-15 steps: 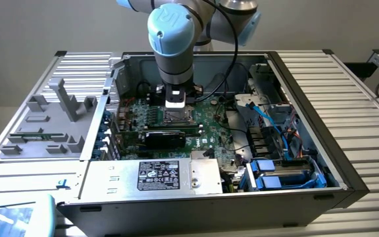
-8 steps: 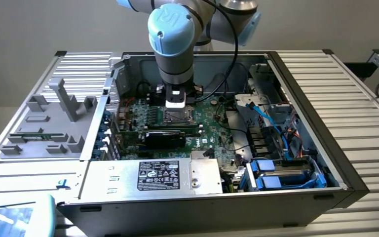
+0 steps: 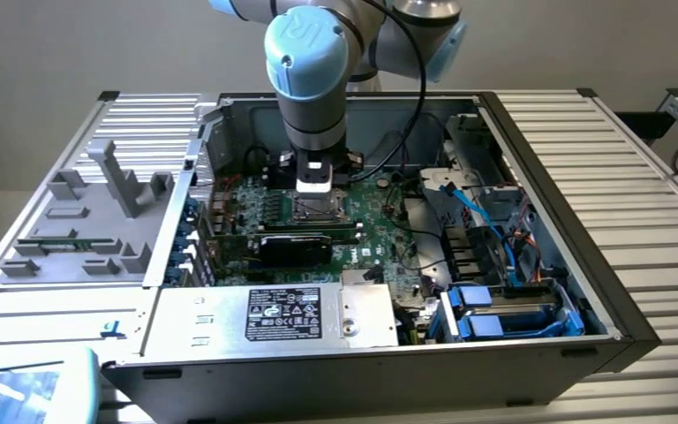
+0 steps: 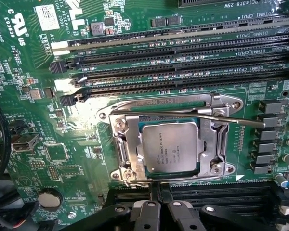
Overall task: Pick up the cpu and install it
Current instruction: 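Install the first cpu locking lever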
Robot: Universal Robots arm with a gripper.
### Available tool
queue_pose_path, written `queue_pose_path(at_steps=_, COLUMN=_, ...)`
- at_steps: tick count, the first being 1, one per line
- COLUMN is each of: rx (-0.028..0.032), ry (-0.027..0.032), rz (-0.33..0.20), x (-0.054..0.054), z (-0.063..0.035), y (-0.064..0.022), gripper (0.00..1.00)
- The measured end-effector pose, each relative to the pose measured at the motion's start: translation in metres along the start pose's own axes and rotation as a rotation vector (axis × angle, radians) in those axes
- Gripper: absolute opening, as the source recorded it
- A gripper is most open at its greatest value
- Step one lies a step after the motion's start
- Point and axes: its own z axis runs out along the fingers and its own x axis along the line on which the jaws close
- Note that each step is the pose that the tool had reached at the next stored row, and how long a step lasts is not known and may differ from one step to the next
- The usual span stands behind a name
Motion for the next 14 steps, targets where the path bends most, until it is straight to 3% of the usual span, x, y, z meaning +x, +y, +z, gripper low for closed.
queue_pose_path(at_steps=8, rx=-0.0001, ry=0.0001, rz=0.0, x=-0.0001, z=-0.0008, y=-0.0015, gripper=0.12)
queue_pose_path(at_steps=14, rx=-0.0001, ry=-0.001, rz=0.001, x=-0.0005, z=-0.0077, y=-0.0046, gripper=0.12)
